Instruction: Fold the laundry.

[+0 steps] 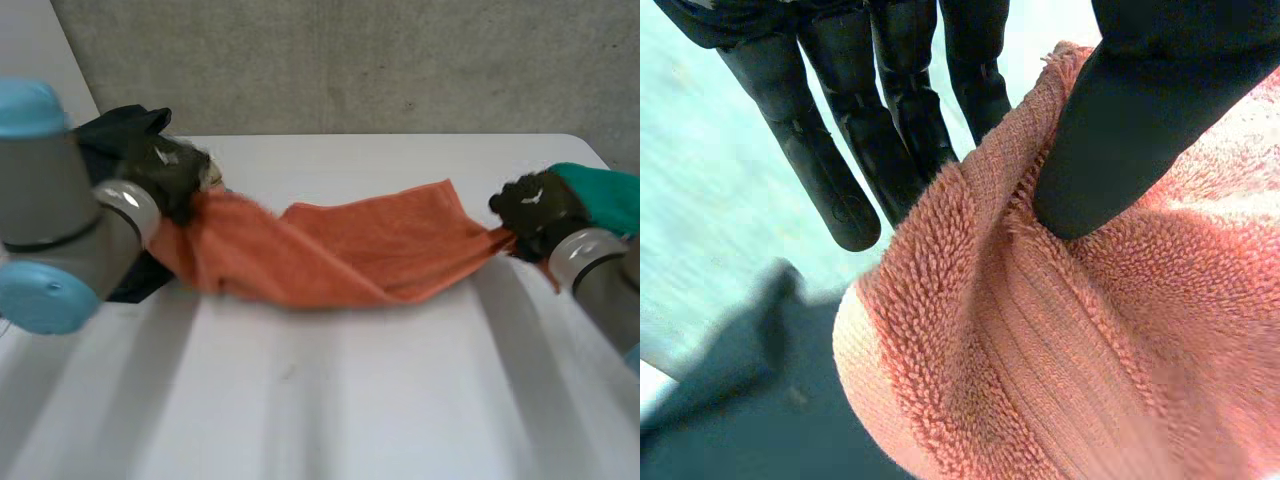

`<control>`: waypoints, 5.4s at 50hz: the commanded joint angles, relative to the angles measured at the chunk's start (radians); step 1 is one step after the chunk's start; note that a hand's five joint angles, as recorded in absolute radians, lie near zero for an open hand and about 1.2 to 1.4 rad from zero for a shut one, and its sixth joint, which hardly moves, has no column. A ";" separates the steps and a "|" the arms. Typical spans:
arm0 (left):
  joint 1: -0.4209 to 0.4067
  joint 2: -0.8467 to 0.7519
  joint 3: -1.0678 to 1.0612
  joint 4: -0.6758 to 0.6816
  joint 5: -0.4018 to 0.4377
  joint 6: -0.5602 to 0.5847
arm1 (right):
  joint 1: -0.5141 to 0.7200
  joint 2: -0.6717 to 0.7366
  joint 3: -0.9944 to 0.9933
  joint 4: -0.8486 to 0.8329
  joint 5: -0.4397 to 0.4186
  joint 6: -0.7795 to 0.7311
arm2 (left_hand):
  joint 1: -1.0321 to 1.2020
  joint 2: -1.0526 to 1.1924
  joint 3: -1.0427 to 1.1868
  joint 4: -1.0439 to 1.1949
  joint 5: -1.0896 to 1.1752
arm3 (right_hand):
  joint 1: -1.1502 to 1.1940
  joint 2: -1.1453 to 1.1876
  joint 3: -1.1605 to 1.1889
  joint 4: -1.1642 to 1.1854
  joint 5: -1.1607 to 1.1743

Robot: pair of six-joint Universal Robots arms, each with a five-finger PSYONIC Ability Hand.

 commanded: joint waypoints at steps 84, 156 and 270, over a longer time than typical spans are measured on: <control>0.064 0.309 -0.628 -0.029 0.149 0.198 | -0.233 -0.075 0.065 0.543 0.051 -0.402 | 0.252 0.202 0.212 0.200 0.281 | 0.260 0.214 0.206 0.198 0.228; -0.029 -0.461 0.102 0.356 0.000 0.215 | -0.107 0.545 -0.504 0.054 0.012 -0.082 | -0.969 -1.019 -1.009 -1.021 -0.940 | -0.961 -1.008 -1.016 -1.024 -0.994; -0.013 0.142 -0.437 0.493 0.118 -0.196 | 0.398 0.161 0.047 -0.377 -0.056 -0.033 | -0.954 -1.004 -0.994 -1.007 -0.925 | -0.961 -1.008 -1.016 -1.024 -0.994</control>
